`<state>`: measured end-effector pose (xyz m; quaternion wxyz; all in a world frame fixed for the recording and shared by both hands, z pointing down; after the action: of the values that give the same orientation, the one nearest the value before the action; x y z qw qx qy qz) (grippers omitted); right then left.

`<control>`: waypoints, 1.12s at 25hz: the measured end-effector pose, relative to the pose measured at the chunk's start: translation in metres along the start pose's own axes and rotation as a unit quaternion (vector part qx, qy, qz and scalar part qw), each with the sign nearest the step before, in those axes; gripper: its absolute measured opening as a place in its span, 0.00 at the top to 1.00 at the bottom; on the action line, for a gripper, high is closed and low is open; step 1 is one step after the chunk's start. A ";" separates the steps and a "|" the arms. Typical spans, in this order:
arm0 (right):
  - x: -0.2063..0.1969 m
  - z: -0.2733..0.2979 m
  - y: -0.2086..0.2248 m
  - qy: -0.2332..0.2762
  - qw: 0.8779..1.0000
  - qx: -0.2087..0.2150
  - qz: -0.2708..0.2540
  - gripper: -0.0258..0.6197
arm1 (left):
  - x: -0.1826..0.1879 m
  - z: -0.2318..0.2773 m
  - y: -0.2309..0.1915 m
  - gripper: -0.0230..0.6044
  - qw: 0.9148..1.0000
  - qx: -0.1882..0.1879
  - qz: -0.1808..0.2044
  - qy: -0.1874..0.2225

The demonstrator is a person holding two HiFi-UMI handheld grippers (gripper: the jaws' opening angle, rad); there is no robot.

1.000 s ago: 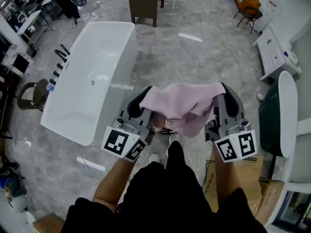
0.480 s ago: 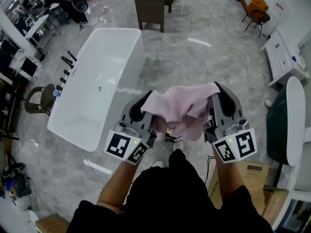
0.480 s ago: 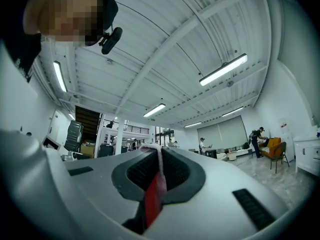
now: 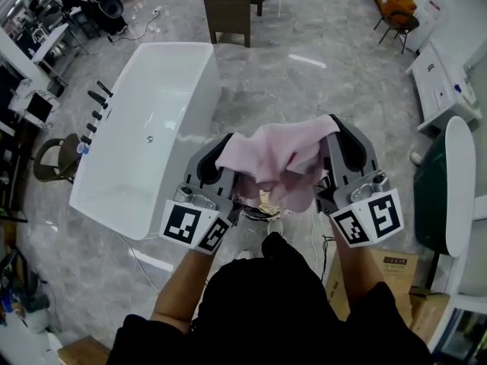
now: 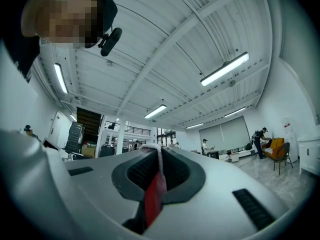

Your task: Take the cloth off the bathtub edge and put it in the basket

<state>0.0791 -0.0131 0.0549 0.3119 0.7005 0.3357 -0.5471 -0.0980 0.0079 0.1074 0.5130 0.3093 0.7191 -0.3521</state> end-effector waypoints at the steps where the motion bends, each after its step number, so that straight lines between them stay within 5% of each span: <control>1: 0.002 0.002 0.001 0.002 1.000 0.001 -0.003 0.91 | 0.002 0.002 0.000 0.92 1.000 -0.002 0.002 0.001; 28: 0.088 0.039 0.012 0.070 0.997 0.025 -0.017 0.91 | 0.032 0.034 0.022 0.92 0.999 -0.011 0.026 0.035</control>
<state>0.0825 -0.0400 -0.0382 0.2603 0.7388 0.3549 -0.5104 -0.0717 -0.0048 0.0648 0.4999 0.3340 0.7324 -0.3195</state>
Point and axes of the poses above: the fingertips, and each gripper's own axes: z forward along the fingers, y to its right, x out of its top, the point moved 3 cm from there along -z, backward along the fingers, and after that the axes turned 6 degrees about -x, right-handed, at the moved point
